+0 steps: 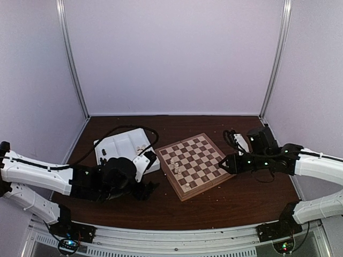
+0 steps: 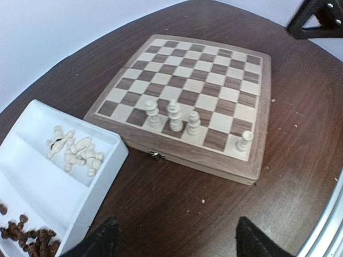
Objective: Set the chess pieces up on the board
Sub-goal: Pick up the chess piece from the storage box.
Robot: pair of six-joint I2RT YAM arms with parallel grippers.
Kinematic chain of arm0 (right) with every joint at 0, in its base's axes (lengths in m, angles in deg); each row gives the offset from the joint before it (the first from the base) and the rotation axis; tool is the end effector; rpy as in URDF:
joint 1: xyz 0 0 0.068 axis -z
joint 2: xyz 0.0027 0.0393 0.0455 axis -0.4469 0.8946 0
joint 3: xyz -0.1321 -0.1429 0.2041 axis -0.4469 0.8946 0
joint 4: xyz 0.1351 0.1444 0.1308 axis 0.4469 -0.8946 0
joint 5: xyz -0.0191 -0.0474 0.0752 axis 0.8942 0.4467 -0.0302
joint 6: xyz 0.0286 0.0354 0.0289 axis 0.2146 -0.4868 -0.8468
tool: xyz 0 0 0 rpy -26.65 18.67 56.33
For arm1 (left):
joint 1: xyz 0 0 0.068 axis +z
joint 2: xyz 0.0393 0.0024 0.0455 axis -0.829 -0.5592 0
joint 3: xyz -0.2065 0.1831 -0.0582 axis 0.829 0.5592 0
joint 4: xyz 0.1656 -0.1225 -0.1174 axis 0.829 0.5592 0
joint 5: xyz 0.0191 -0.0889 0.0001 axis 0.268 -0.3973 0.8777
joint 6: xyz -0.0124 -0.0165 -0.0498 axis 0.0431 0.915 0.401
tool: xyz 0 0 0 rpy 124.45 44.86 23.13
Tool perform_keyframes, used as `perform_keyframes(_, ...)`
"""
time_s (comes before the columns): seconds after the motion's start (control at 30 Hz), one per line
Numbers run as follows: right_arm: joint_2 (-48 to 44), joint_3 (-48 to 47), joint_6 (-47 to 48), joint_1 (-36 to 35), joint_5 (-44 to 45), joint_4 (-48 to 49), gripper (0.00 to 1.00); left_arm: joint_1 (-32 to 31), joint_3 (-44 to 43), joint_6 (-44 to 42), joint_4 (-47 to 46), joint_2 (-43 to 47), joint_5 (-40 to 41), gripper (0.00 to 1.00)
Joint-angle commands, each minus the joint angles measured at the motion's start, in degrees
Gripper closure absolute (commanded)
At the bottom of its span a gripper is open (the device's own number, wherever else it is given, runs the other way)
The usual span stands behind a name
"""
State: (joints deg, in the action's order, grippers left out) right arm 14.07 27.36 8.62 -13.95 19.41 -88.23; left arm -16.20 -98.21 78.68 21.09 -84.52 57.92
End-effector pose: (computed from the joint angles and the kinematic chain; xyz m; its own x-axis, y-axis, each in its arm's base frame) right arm 0.1471 0.1360 0.2593 -0.7774 -0.1191 -0.6176 -0.4736 0.7571 0.4501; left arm 0.0873 -0.2230 0.2433 -0.4563 0.2894 -0.8414 0.6354 0.7680 -0.0805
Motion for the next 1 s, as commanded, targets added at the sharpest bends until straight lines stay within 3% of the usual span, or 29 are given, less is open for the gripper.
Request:
perform_keyframes(0.0,-5.37,2.23,6.55,0.34,10.68,-3.69,0.60,1.38,-5.87,4.30,12.58,0.88,9.34,0.17)
perform_keyframes(0.07,-8.44,4.29,7.33,0.41,14.53,-3.61,0.60,4.13,-9.51,5.12,16.94,0.62,8.39,0.04)
perform_keyframes(0.1,-9.78,5.18,7.14,0.41,17.04,-3.63,0.59,6.51,-11.53,5.44,18.75,0.42,6.41,0.02)
perform_keyframes(0.23,-15.21,8.68,6.96,0.42,22.34,-2.40,0.58,16.68,-18.63,10.35,26.92,-0.66,-1.65,0.02)
perform_keyframes(0.3,-17.60,10.70,7.84,0.48,23.65,-1.18,0.57,19.03,-19.85,7.83,27.29,-0.67,-5.55,0.02)
perform_keyframes(0.37,-19.27,12.64,9.18,0.41,25.31,-0.16,0.54,19.52,-20.29,6.00,26.41,-0.66,-3.85,0.03)
perform_keyframes(0.47,-20.44,14.62,9.00,0.41,27.17,1.44,0.54,23.12,-23.36,8.73,29.06,-2.59,-4.72,0.09)
perform_keyframes(0.6,-21.28,17.75,9.79,0.41,25.56,5.89,0.53,26.47,-28.77,14.25,34.39,-7.72,-4.26,0.28)
perform_keyframes(0.73,-22.81,19.29,10.05,0.41,24.81,7.81,0.49,29.04,-34.98,16.90,38.75,-13.99,-5.40,0.34)
perform_keyframes(0.77,-23.10,19.76,10.09,0.48,24.80,8.28,0.49,30.08,-36.35,17.00,39.39,-15.77,-7.55,0.42)
perform_keyframes(0.97,-23.74,20.38,9.79,0.46,24.83,8.66,0.47,35.39,-43.24,7.81,41.00,-23.89,-17.69,0.50)
